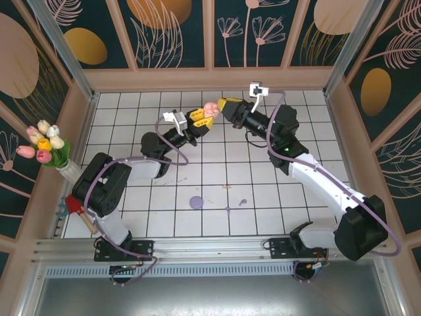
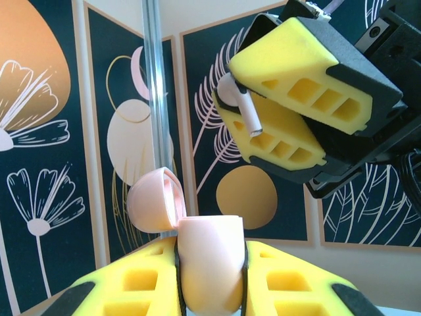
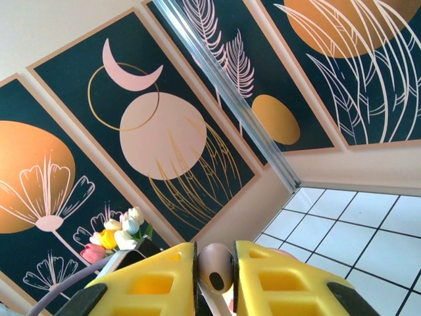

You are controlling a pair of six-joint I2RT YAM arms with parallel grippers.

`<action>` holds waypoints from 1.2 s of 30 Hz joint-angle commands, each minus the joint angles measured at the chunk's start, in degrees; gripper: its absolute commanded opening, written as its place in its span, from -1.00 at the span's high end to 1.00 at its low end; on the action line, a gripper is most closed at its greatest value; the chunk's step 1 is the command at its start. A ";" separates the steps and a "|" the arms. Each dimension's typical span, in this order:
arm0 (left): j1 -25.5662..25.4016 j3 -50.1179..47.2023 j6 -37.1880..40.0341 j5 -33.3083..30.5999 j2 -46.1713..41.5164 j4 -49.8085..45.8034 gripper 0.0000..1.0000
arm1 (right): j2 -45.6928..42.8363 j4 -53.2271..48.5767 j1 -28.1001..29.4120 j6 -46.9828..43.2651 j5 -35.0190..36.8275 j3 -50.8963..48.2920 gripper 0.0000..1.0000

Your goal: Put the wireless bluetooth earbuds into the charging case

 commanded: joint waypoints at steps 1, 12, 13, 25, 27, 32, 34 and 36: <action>-0.35 1.55 0.44 1.17 -0.53 13.42 1.00 | 0.39 3.94 0.28 -0.88 -1.60 -0.70 0.61; -0.50 1.49 1.05 0.55 -1.69 12.92 1.00 | 1.54 5.16 1.41 0.00 -1.93 -1.28 0.62; -0.46 1.47 1.05 0.47 -1.76 12.98 1.00 | 1.71 5.13 1.49 0.00 -1.86 -1.26 0.62; -0.48 1.21 1.22 0.10 -2.11 12.72 1.00 | 2.60 4.98 1.51 -0.16 -0.79 -1.70 0.63; -0.50 1.18 1.23 0.11 -2.27 12.62 1.00 | 2.57 4.77 1.51 -0.42 -0.47 -1.79 0.63; -0.58 0.88 1.36 0.23 -2.45 12.13 1.00 | 2.38 4.56 0.93 -0.54 0.51 -2.20 0.64; -0.53 0.85 1.32 0.29 -2.42 12.14 1.00 | 2.41 4.48 0.95 -0.53 0.64 -2.28 0.63; -0.54 0.77 1.32 0.34 -2.44 12.04 1.00 | 2.51 4.48 0.91 -0.53 0.73 -2.35 0.63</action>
